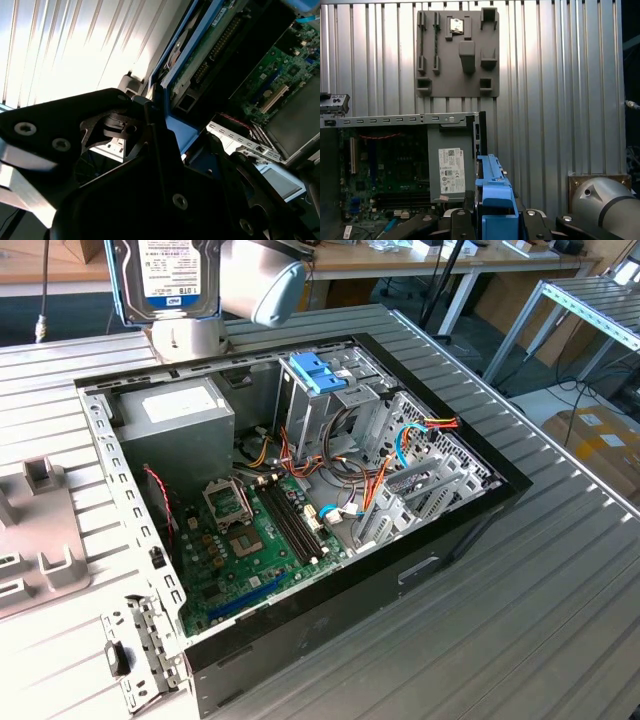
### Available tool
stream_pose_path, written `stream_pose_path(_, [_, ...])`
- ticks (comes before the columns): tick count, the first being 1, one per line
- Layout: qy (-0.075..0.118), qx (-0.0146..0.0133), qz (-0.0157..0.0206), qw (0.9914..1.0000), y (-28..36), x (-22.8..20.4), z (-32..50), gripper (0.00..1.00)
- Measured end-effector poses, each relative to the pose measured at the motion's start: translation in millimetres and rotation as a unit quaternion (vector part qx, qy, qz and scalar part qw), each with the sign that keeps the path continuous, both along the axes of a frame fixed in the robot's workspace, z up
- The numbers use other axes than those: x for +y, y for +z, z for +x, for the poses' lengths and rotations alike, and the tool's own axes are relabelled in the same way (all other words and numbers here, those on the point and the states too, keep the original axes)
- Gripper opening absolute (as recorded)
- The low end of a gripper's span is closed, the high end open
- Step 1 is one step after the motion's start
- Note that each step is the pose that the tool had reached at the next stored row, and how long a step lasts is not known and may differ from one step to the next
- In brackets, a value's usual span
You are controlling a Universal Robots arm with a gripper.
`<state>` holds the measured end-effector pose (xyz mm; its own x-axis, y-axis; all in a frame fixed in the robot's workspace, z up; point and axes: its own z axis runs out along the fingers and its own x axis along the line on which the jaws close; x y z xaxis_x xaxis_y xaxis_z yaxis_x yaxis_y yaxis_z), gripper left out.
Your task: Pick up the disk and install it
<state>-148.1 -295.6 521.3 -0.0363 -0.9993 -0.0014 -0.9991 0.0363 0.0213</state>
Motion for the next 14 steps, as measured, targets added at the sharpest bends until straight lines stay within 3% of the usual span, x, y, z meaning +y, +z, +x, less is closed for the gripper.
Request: stream_pose_path(14, [0.000, 0.0001, 0.0000, 1.00000, -1.4, 0.0, 19.7, 0.37])
